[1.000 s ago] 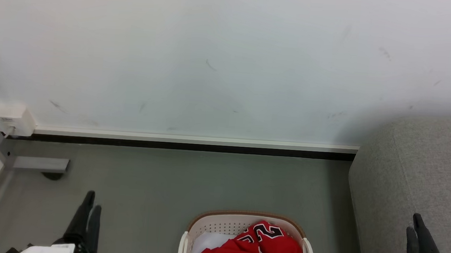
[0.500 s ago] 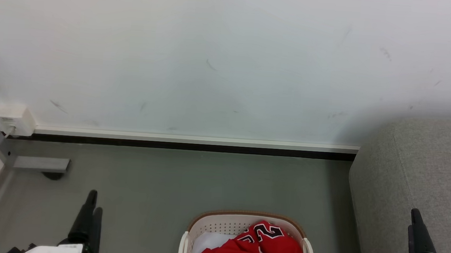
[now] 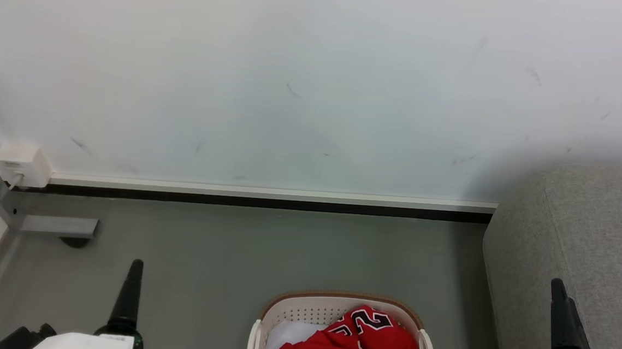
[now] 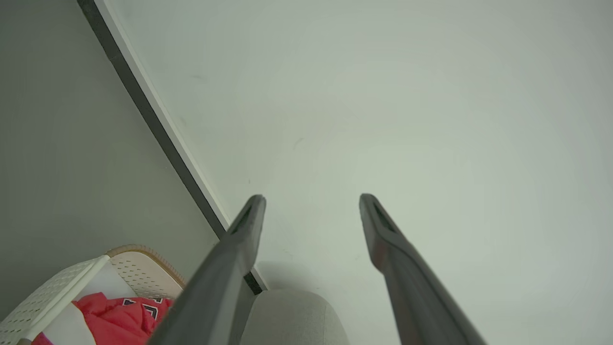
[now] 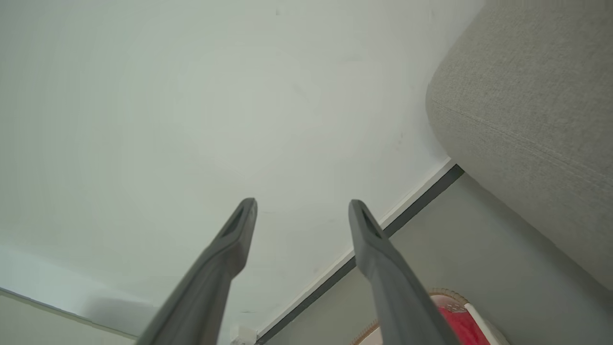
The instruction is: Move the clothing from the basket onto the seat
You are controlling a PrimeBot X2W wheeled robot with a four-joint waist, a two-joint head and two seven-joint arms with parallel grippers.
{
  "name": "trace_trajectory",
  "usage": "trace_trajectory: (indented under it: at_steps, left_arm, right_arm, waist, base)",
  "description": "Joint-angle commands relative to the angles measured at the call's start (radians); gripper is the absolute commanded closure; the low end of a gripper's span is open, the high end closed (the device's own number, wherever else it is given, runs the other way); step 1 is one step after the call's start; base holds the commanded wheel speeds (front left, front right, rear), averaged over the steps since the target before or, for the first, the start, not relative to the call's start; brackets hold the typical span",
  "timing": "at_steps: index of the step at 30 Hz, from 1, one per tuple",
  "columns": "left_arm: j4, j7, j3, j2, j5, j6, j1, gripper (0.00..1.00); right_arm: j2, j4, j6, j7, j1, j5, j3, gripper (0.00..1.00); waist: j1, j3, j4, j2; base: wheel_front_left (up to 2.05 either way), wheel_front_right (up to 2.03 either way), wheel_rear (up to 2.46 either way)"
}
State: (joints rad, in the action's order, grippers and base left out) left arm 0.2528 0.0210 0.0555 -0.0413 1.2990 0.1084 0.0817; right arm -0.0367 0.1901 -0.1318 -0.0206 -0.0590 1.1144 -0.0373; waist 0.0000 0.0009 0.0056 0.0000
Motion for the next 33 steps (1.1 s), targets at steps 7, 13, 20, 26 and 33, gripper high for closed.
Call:
trace_trajectory:
  at_steps: [7, 13, 20, 26, 33]
  left_arm:
    - [-0.033, 0.034, -0.019, -0.008, -0.191, -0.028, 0.001, 0.0]
    - [-0.043, 0.054, -0.031, -0.009, -0.333, -0.048, -0.006, 0.0]
    - [-0.055, 0.074, -0.04, -0.009, -0.486, -0.06, -0.014, 0.0]
    - [-0.071, 0.094, -0.042, -0.01, -0.607, -0.072, -0.022, 0.0]
    - [-0.085, 0.112, -0.052, -0.018, -0.729, -0.08, -0.025, 0.0]
  right_arm:
    - [-0.012, -0.043, 0.001, -0.034, 0.007, -0.217, 0.038, 0.0]
    - [-0.012, -0.049, 0.001, -0.055, 0.017, -0.336, 0.057, 0.0]
    - [-0.013, -0.032, 0.001, -0.074, 0.024, -0.443, 0.065, 0.0]
    - [-0.014, -0.018, 0.001, -0.092, 0.026, -0.536, 0.075, 0.0]
    - [-0.014, 0.003, 0.001, -0.113, 0.025, -0.629, 0.086, 0.0]
  waist:
    - [0.0, -0.002, 0.003, 0.0]
    - [0.0, -0.004, 0.006, 0.0]
    - [0.0, -0.006, 0.008, 0.0]
    - [0.0, -0.008, 0.009, 0.0]
    - [0.0, -0.009, 0.011, 0.0]
  base:
    - [0.0, 0.0, 0.0]
    - [0.0, 0.0, 0.0]
    - [0.0, 0.0, 0.0]
    - [0.0, 0.0, 0.0]
    - [0.0, 0.0, 0.0]
